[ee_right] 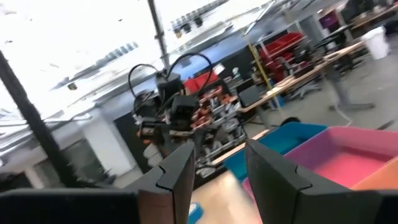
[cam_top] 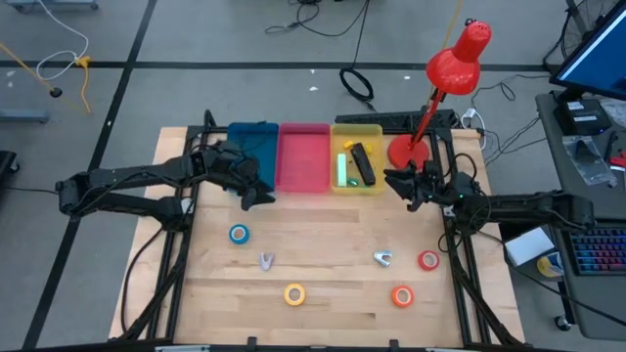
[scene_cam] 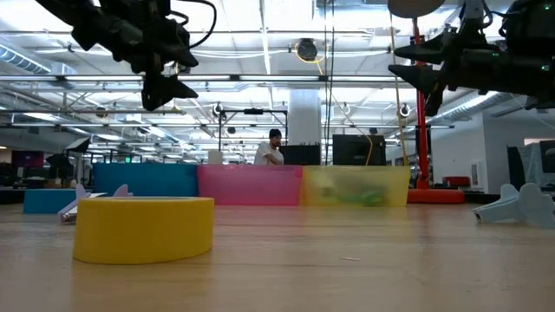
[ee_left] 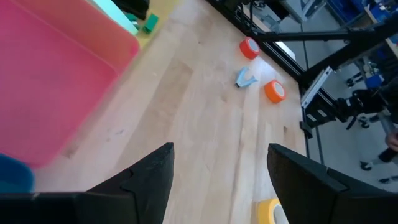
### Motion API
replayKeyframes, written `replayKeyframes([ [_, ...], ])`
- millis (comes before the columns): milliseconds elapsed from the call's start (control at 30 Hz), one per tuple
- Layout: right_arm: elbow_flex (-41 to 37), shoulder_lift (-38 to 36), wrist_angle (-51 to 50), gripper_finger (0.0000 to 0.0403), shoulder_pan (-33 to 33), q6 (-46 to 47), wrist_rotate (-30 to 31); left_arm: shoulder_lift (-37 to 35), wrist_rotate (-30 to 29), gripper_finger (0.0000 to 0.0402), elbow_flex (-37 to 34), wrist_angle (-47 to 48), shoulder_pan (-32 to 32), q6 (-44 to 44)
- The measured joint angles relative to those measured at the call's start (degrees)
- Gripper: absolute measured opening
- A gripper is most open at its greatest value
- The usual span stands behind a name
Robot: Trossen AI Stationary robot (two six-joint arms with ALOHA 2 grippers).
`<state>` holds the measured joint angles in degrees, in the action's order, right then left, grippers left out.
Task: Pick and place Stapler, Stapler remover, tape
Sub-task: Put the blue tape into the red bin
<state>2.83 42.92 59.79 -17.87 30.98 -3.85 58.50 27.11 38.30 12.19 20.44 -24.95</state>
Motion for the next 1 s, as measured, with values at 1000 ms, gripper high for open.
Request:
replayKeyframes([
  [1000, -0.2, 0.0, 0.0, 0.0132, 0.0, -0.1, -1.0, 2.9, -24.9, 0.0257, 0.0, 31.0, -27.9, -34.9],
])
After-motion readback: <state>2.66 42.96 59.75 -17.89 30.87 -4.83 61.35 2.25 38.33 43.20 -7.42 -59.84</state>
